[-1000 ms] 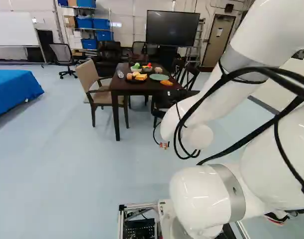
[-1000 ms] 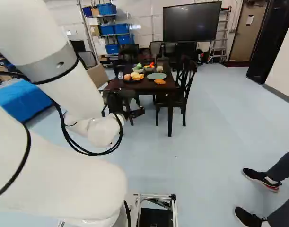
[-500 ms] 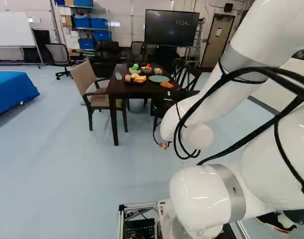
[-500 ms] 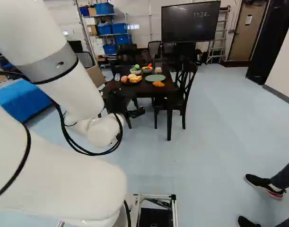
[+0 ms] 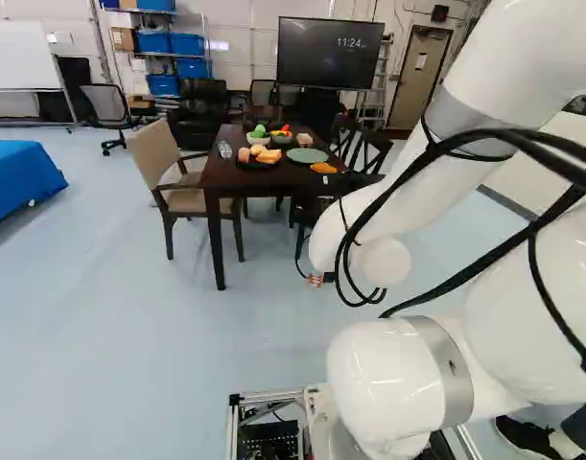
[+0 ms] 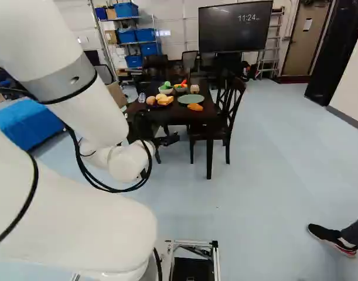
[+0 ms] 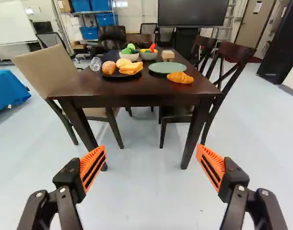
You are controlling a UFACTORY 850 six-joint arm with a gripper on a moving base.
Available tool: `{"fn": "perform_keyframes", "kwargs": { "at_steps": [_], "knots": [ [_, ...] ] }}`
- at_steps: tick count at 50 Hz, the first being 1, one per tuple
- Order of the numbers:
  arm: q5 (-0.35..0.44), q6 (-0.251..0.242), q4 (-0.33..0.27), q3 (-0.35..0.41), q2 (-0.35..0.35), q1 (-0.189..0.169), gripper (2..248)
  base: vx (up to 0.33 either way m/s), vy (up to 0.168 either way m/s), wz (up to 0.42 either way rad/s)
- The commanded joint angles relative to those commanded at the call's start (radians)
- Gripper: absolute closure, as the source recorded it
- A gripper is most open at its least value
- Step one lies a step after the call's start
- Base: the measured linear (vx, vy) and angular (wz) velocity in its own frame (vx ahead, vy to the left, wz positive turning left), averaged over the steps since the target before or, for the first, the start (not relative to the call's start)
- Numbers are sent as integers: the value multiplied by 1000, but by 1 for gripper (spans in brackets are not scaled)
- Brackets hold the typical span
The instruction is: Move the croissant to the empty plate
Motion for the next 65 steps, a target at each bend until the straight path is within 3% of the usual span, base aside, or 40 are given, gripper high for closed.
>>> {"fn": "perform_keyframes", "kwargs": {
  "at_steps": [65],
  "knots": [
    [0,0,0,0,0,0,3,126,-9,-6]
  ]
}}
